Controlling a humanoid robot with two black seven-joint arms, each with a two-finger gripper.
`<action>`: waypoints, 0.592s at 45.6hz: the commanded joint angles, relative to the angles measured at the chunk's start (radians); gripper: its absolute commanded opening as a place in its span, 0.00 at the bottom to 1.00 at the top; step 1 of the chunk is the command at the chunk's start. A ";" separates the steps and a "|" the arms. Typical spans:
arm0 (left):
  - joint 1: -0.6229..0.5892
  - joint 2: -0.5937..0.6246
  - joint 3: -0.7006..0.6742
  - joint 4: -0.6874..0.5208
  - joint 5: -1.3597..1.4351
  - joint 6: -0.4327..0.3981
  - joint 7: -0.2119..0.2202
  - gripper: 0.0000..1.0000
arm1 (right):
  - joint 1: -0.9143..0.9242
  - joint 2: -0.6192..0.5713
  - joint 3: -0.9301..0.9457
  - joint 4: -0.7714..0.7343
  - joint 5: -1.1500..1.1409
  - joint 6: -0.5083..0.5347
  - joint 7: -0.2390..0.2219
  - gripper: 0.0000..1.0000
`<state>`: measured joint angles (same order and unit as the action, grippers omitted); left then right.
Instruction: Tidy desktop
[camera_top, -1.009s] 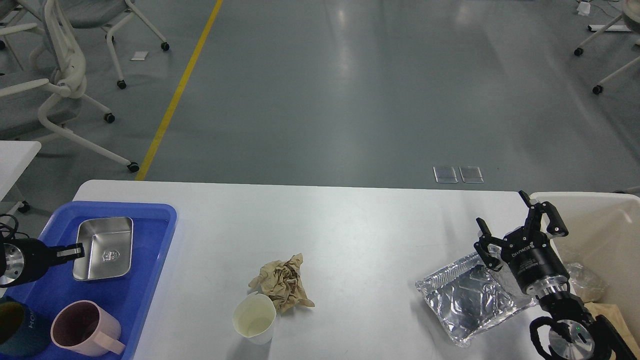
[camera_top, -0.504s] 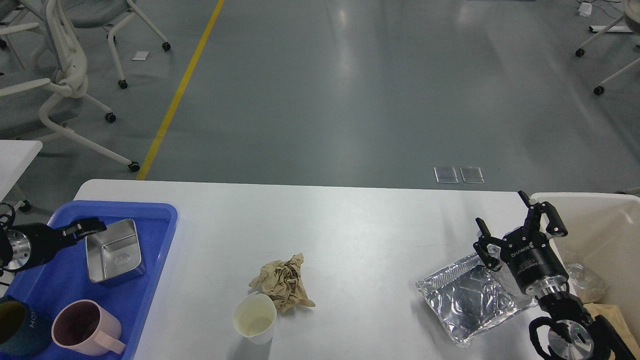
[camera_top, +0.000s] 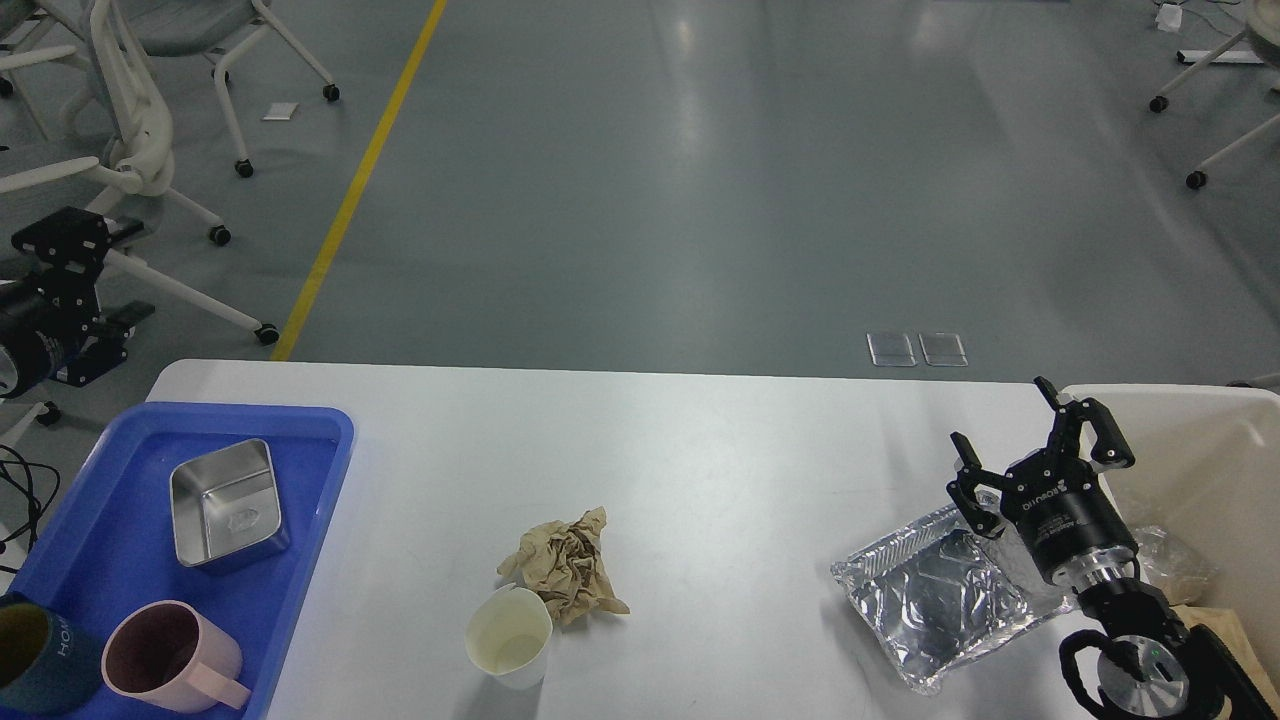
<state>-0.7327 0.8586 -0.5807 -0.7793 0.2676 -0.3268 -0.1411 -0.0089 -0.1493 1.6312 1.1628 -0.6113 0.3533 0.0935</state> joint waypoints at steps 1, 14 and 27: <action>0.022 -0.019 -0.089 -0.002 -0.161 0.003 -0.002 0.96 | 0.001 -0.007 -0.002 0.000 -0.033 0.001 -0.001 1.00; 0.137 -0.217 -0.353 -0.008 -0.246 0.054 -0.002 0.96 | -0.005 -0.059 -0.008 0.000 -0.094 0.004 -0.001 1.00; 0.219 -0.409 -0.573 0.005 -0.245 0.058 0.005 0.96 | 0.006 -0.121 -0.039 -0.028 -0.099 0.006 -0.003 1.00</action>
<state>-0.5357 0.5058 -1.1162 -0.7852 0.0219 -0.2702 -0.1384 -0.0086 -0.2469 1.5949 1.1560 -0.7085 0.3575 0.0923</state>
